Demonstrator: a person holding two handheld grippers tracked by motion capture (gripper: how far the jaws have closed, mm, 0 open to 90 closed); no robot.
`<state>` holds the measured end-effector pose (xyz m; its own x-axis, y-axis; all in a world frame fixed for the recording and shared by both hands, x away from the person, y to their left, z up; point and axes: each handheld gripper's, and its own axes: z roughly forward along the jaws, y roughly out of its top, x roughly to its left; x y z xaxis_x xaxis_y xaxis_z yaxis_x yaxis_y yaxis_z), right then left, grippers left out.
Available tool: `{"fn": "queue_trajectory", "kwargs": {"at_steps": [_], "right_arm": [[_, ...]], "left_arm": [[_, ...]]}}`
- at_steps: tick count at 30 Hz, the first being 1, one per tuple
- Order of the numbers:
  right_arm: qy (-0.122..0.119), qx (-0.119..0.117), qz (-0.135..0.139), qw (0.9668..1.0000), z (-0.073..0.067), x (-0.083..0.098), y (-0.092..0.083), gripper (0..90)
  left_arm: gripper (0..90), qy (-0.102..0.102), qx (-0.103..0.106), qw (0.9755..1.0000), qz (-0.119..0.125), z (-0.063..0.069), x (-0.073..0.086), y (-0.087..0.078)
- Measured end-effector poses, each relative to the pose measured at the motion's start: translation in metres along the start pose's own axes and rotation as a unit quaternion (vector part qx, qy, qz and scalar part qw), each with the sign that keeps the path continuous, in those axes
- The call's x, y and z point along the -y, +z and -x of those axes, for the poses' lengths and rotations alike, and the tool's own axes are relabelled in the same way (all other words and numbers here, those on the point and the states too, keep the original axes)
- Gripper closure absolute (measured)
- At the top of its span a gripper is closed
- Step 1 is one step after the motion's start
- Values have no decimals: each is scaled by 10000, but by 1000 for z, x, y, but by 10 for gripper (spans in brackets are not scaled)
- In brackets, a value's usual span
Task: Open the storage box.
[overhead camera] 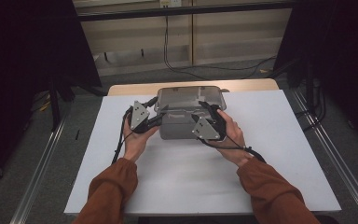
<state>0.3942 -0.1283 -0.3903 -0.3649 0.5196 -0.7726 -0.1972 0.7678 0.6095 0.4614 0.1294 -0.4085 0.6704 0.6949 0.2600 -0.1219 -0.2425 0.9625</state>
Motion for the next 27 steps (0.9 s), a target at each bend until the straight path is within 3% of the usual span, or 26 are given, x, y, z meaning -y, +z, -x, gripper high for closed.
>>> {"fn": "queue_trajectory", "kwargs": {"at_steps": [4, 8, 13, 20, 23, 27], "right_arm": [[244, 71, -96, 9996, 4, 8, -2, 315], [549, -56, -193, 9983, 7, 14, -2, 266], [1017, -206, -266, 9942, 14, 21, -3, 226], [1847, -353, -292, 9817, 23, 34, -7, 150], [2023, -335, -424, 9778, 27, 43, -9, 123], [2474, -548, -478, 9662, 32, 53, -10, 110]], "left_arm": [[481, -12, -12, 10000, 4, 0, 0, 0], [479, -32, -11, 10000, 0, 0, 0, 0], [476, -44, -7, 10000, -7, 0, 0, 0], [471, -57, -11, 10000, -13, 0, 0, 0], [470, -77, -10, 10000, -14, 0, 0, 0], [470, -85, -16, 10000, -18, 1, 0, 0]]}}
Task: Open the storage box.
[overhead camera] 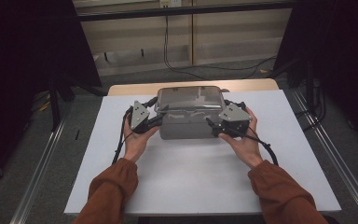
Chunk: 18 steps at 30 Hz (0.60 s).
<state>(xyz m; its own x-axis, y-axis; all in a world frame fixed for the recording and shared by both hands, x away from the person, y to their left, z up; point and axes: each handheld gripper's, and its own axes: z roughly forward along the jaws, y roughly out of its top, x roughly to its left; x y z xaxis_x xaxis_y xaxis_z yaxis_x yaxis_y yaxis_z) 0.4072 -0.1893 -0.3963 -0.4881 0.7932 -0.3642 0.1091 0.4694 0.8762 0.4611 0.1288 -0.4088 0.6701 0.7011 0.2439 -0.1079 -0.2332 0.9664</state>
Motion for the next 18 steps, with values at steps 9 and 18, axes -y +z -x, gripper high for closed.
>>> {"fn": "queue_trajectory", "kwargs": {"at_steps": [9, 18], "right_arm": [[769, -296, 144, 9965, 13, 9, 2, 11], [925, -298, 380, 9945, 27, 13, 4, 191]], "left_arm": [[469, -44, -8, 10000, 34, -1, 0, 0], [469, -108, -32, 9999, 75, -2, -1, 0]]}}
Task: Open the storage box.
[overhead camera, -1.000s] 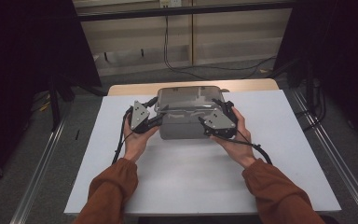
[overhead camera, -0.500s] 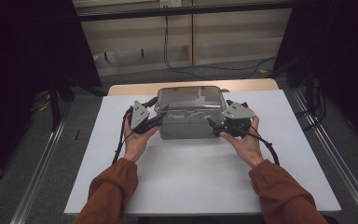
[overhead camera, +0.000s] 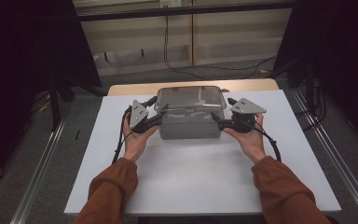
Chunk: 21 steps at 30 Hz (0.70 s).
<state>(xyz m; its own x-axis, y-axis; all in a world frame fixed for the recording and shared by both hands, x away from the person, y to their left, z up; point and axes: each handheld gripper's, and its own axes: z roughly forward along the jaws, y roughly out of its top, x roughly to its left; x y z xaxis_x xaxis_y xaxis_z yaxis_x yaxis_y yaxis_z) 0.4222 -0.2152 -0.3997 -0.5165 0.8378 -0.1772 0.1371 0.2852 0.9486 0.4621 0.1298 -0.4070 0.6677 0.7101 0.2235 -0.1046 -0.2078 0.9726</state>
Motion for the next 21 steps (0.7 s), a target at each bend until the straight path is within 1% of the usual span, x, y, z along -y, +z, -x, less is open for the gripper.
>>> {"fn": "queue_trajectory", "kwargs": {"at_steps": [3, 5, 6, 10, 13, 14, 15, 16, 17, 19, 20, 21], "right_arm": [[4, -20, 150, 9999, 3, -1, 3, 258], [-3, -21, 221, 9998, 3, -2, 6, 314], [11, -33, 281, 9996, 4, -3, 7, 323], [31, -3, 361, 9993, 7, -7, 7, 382], [43, 13, 440, 9990, 10, -9, 7, 399], [66, 24, 527, 9986, 11, -13, 7, 419], [96, -30, 580, 9983, 12, -14, 8, 431], [96, -30, 580, 9983, 12, -14, 8, 431], [140, -54, 658, 9977, 11, -15, 9, 443], [135, -63, 667, 9977, 11, -15, 10, 454], [177, -61, 710, 9973, 10, -15, 10, 457], [186, -58, 724, 9972, 10, -15, 11, 458]], "left_arm": [[472, -35, -15, 10000, 28, 0, -3, 1], [475, -43, -38, 10000, -1, -1, -4, 1], [475, -75, -43, 10000, 21, 0, -4, 1], [476, -61, -37, 10000, 15, -1, -5, 1], [480, -89, -36, 9999, 42, -2, -6, 2], [485, -152, -46, 9998, 87, -3, -7, 3], [487, -138, -55, 9998, 93, -4, -8, 3], [488, -138, -55, 9998, 93, -4, -8, 3], [487, -184, -63, 9997, 117, -4, -11, 4], [487, -156, -56, 9998, 102, -5, -11, 4], [486, -148, -27, 9998, 90, -5, -11, 5], [486, -158, -44, 9998, 108, -5, -10, 6]]}}
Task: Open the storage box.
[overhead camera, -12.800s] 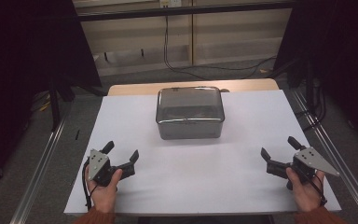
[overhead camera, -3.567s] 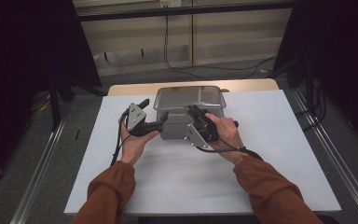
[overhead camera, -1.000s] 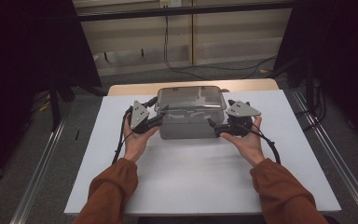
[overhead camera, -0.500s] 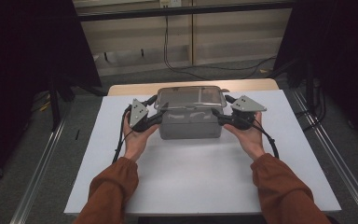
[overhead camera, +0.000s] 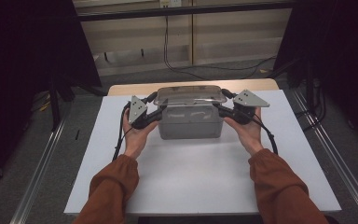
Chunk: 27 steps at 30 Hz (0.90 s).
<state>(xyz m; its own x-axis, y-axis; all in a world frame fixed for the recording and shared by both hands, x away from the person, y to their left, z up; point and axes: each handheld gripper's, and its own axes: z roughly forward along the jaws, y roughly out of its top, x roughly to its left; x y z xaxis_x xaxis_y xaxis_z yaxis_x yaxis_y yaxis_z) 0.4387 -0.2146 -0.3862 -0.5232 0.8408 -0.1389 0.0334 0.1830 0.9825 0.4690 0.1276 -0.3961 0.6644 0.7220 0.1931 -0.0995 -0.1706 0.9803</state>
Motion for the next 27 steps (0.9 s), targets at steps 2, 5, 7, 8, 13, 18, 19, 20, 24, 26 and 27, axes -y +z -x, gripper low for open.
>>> {"fn": "queue_trajectory", "kwargs": {"at_steps": [2, 5, 7, 8, 13, 18, 19, 20, 24, 26, 27], "right_arm": [[-8, -1, 2, 10000, 0, 0, 0, 462], [-31, 18, 55, 10000, 1, -1, 1, 481], [-24, 25, 78, 10000, 1, -1, 1, 486], [-22, 17, 69, 10000, 2, -2, 1, 489], [-34, -25, 58, 10000, 4, -8, 3, 501], [27, -22, 110, 9999, 6, -9, 5, 502], [27, -23, 127, 9999, 7, -10, 5, 508], [30, -24, 126, 9999, 7, -10, 5, 510], [26, -33, 124, 9999, 8, -12, 5, 516], [28, -45, 122, 9999, 9, -13, 6, 518], [34, -44, 124, 9999, 9, -13, 6, 520]], "left_arm": [[485, 7, 2, 10000, -7, 0, 0, 0], [484, -27, 2, 10000, 20, -2, -2, 2], [482, -52, 2, 10000, 28, -3, -3, 3], [481, -60, -7, 10000, 22, -3, -3, 4], [481, -116, -46, 9999, 70, -5, -7, 6], [476, -133, -86, 9998, 85, -6, -8, 9], [471, -133, -107, 9998, 71, -7, -9, 9], [467, -133, -107, 9998, 71, -7, -9, 9], [432, -173, -146, 9997, 45, -10, -10, 10], [431, -189, -158, 9997, 71, -11, -10, 11], [432, -167, -156, 9997, 48, -12, -11, 11]]}}
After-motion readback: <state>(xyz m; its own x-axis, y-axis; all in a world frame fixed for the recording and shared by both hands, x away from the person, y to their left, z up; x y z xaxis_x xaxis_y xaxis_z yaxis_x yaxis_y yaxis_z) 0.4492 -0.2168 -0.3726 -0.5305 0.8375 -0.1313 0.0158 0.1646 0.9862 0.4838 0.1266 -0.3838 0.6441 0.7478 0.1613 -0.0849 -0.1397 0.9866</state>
